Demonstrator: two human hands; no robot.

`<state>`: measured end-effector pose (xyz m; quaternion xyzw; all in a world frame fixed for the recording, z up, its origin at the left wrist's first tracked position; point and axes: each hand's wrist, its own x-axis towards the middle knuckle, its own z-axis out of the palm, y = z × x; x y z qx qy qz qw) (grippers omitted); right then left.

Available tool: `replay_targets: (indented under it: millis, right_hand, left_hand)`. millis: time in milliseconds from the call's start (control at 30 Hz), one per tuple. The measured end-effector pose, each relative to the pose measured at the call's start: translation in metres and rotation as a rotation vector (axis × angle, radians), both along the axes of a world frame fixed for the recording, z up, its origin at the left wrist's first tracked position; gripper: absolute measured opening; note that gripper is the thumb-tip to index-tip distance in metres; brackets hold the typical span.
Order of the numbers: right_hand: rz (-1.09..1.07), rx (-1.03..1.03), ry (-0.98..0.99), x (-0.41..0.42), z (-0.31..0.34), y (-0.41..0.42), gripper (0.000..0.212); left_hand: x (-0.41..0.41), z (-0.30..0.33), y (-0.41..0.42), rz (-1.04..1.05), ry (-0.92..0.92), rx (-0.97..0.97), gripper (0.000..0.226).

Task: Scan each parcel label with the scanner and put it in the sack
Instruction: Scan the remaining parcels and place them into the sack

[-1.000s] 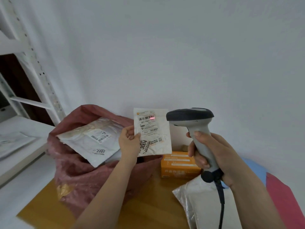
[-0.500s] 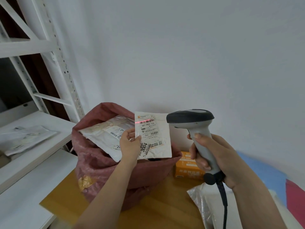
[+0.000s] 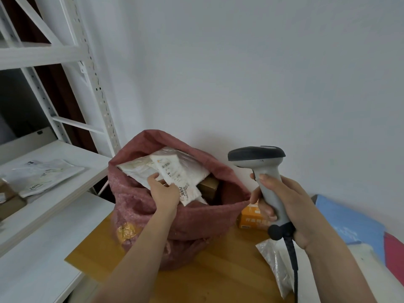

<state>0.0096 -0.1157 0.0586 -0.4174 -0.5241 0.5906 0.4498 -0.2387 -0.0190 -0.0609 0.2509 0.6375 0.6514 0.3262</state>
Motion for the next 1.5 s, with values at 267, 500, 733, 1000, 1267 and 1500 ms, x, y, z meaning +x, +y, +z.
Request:
replay_targets:
  millis: [267,500,733,1000,1267,1500]
  right_hand:
    - [-0.014,0.012,-0.034,0.016,-0.005,-0.012,0.047]
    - [-0.100,-0.037,0.054,0.080,-0.009,-0.034,0.035]
    - [-0.268,-0.129,-0.008,0.197,-0.028,-0.071,0.029]
    - [-0.335,-0.212,0.024,0.295,-0.068,-0.093,0.024]
    - [-0.373,-0.342,0.036,0.345,-0.099,-0.116,0.025]
    - [-0.407,-0.369,0.067,0.354,-0.112,-0.119,0.024]
  left_hand:
    - [0.026,-0.005,-0.010,-0.017,0.136,-0.167,0.037]
    - [0.105,0.003,-0.016,-0.183,0.085,-0.089,0.024]
    - [0.246,-0.031,-0.040,-0.417,0.114,-0.200,0.023]
    - [0.358,-0.085,-0.095,-0.894,0.475,-0.449,0.032]
    - [0.437,-0.147,-0.137,-1.182,0.973,-0.432,0.087]
    - [0.444,-0.179,-0.139,-1.102,1.276,-0.330,0.055]
